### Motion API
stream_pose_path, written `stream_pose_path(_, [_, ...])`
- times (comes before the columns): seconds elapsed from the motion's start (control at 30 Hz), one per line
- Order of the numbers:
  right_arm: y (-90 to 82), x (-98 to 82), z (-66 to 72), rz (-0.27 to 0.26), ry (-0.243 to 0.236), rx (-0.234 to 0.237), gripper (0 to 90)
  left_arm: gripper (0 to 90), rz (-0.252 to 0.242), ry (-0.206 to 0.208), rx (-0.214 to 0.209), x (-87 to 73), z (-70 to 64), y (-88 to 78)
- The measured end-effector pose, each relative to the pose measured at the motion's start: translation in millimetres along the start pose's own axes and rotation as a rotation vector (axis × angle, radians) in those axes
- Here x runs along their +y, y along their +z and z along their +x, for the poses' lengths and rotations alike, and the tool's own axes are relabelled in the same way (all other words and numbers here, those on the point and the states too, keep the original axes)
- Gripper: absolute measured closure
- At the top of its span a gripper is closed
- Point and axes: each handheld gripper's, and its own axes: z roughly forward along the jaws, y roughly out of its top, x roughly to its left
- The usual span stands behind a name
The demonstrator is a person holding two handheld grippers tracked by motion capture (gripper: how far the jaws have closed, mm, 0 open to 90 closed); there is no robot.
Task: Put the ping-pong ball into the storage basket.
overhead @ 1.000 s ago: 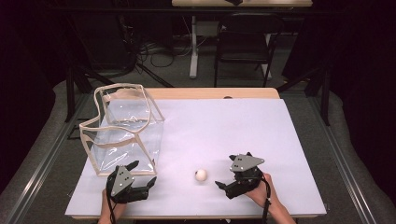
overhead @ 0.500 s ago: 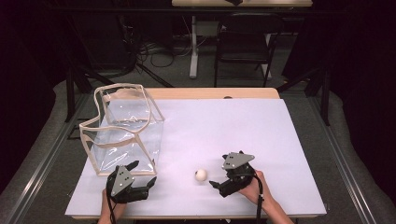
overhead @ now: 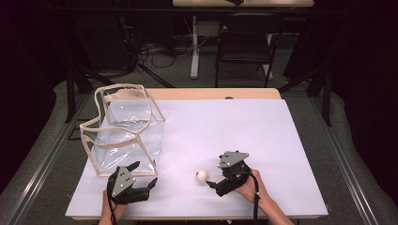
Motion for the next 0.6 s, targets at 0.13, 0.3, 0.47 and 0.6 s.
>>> stream_pose_path(0.13, [4.1,1.7,0.9,0.004,-0.006,0.008,1.4,16.0,0.001,0.003,0.000,0.2,-0.5,0.1])
stream_pose_path(0.3, [10.5,2.9,1.5,0.012,-0.006,0.012,1.4,16.0,0.001,0.002,0.001,0.1,-0.4,0.2])
stream_pose_path(0.47, [15.0,3.7,-0.5,0.016,0.005,0.012,1.4,16.0,0.001,0.002,-0.002,0.1,-0.5,0.5])
stream_pose_path(0.6, [17.3,4.2,-0.7,0.020,0.007,0.015,1.3,16.0,0.001,0.001,-0.001,0.1,-0.3,1.1])
